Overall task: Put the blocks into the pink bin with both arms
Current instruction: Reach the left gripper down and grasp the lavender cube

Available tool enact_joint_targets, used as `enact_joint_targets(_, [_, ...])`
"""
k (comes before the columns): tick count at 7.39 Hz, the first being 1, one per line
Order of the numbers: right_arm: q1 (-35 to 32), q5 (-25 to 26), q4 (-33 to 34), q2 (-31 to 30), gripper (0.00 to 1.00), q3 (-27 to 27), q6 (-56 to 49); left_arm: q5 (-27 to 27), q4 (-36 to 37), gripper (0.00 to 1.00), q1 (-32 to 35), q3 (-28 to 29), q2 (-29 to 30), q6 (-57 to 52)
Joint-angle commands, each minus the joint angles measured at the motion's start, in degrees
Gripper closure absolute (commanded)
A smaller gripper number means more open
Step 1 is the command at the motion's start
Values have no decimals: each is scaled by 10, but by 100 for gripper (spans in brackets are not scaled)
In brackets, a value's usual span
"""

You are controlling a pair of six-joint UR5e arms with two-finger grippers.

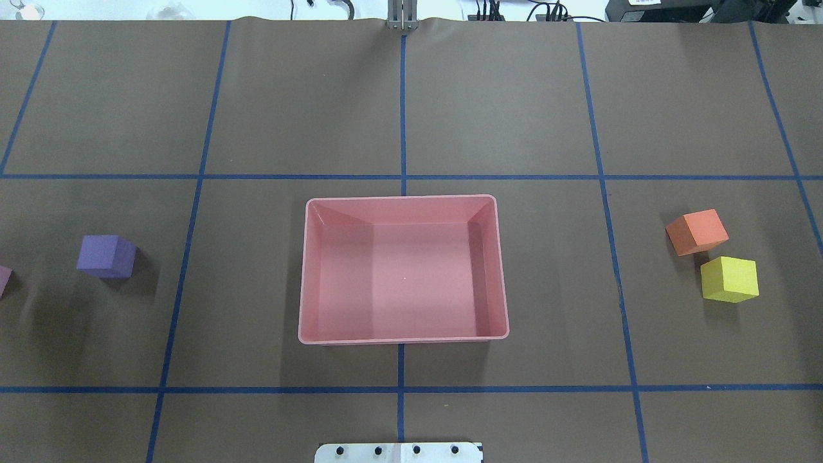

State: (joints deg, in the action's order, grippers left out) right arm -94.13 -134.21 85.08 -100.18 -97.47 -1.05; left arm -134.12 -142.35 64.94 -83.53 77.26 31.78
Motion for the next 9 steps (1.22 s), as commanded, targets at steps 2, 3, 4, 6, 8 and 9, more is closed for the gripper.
enact_joint_targets(2, [0,0,0,0,0,0,0,60,0,43,-27,-1,0,-6])
enact_joint_targets(3, [0,0,0,0,0,0,0,60,0,61,-29,-2,0,-8])
enact_joint_targets(4, [0,0,0,0,0,0,0,54,1,74,-28,-21,0,-7])
enact_joint_targets(6, [0,0,0,0,0,-1,0,-21,33,78,-9,-81,3,-5])
enact_joint_targets(8, [0,-6,0,0,0,-3,3,-31,159,79,20,-211,11,6])
enact_joint_targets(9, [3,-14,0,1,0,-3,3,-29,247,79,19,-284,46,57])
